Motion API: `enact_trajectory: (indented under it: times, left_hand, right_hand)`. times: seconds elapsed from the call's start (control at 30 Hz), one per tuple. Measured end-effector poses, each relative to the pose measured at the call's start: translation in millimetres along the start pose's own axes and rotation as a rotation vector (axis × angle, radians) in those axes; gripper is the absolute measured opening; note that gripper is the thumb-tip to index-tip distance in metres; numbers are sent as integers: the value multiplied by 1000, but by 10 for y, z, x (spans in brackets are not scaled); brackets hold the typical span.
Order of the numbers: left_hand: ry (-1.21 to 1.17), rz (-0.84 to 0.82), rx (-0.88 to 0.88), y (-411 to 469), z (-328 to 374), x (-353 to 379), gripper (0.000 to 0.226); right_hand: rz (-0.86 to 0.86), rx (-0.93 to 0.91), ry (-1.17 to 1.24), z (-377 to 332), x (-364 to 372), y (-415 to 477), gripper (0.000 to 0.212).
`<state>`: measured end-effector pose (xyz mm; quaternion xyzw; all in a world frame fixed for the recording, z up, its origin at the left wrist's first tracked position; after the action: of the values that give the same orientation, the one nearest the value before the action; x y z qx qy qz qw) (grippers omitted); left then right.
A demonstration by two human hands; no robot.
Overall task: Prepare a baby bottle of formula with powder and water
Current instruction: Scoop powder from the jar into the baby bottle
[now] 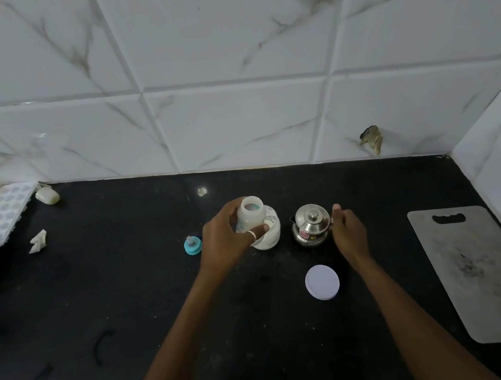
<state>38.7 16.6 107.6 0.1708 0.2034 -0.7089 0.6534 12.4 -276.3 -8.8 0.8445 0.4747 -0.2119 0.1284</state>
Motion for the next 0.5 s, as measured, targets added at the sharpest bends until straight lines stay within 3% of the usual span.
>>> enact_trajectory:
  times: [0.5]
  left_hand:
    - [42,-5,1,-29,-8,96,60]
  right_hand:
    - [-47,19,180,309,178,170,67]
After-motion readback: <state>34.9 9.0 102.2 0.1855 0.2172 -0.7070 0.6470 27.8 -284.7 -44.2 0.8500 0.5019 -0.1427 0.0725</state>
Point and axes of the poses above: each hand's wrist, its own y-axis towards the middle knuckle, its own x-axis out of the palm, z = x × y, the point moved 5 cm from there along y, towards the middle knuckle, and after that the axes turned 10 degrees about -x, right-handed, at the moved point
